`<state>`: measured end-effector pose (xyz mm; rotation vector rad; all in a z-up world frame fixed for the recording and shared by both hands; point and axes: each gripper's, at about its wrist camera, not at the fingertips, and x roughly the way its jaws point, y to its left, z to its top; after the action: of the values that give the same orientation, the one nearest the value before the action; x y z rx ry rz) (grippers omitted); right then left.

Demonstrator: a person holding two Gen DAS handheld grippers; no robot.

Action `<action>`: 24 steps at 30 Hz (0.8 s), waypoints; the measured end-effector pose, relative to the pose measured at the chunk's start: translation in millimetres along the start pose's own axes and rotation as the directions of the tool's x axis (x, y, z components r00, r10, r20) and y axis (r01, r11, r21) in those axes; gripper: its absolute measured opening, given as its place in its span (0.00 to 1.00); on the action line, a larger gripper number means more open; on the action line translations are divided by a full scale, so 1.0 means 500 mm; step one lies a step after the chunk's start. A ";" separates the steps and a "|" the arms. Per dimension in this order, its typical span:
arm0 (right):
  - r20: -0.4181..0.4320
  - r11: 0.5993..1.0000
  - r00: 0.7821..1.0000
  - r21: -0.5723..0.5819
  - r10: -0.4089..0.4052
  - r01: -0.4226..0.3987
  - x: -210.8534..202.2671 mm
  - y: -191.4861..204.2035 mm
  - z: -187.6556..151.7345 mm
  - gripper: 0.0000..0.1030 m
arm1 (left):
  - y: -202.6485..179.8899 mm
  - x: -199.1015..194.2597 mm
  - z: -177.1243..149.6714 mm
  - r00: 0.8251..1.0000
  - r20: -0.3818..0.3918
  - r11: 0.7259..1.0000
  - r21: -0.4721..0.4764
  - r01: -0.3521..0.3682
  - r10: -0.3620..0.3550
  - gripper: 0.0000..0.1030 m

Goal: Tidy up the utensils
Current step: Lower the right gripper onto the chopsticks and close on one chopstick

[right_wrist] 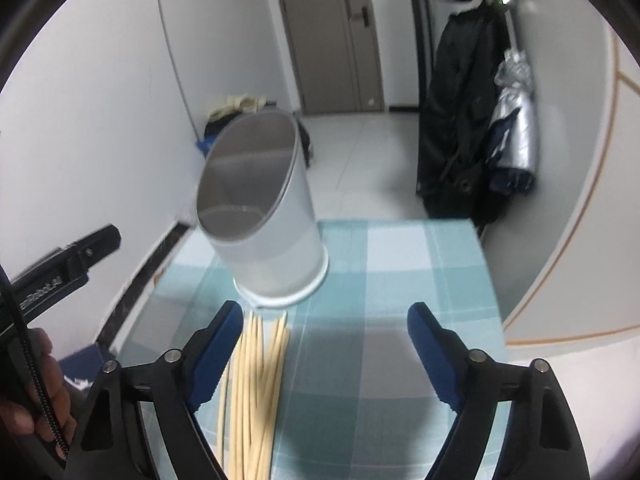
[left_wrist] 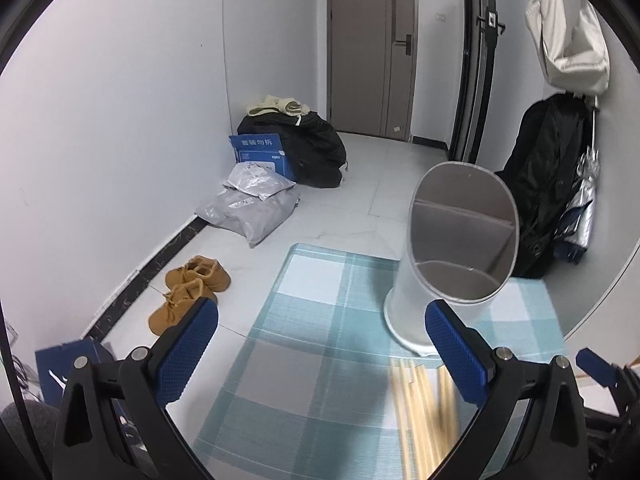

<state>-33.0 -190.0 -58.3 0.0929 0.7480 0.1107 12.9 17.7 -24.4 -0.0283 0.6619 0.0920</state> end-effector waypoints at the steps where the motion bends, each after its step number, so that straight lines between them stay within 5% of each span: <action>1: -0.022 1.000 1.000 -0.011 0.001 -0.001 0.012 0.005 0.000 0.80 | 0.006 0.004 -0.001 1.000 -0.005 1.000 0.006 -0.010 0.010 0.99; 10: -0.275 0.995 0.961 -0.092 0.016 -0.043 0.142 0.043 -0.010 0.56 | 0.073 0.065 -0.004 0.991 -0.130 0.997 -0.079 0.013 -0.023 0.99; 14: -0.368 0.993 0.930 -0.111 -0.005 -0.039 0.195 0.048 -0.026 0.33 | 0.084 0.074 -0.003 0.991 -0.133 0.996 -0.082 0.016 -0.026 0.99; 24: -0.424 0.981 0.903 -0.194 -0.062 -0.024 0.235 0.076 -0.034 0.28 | 0.104 0.082 -0.005 0.987 -0.144 0.993 -0.100 0.062 -0.076 0.99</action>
<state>38.1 -136.0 -145.1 -0.1325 1.1757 0.1891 38.5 72.6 -51.7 -0.1511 0.8037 0.0547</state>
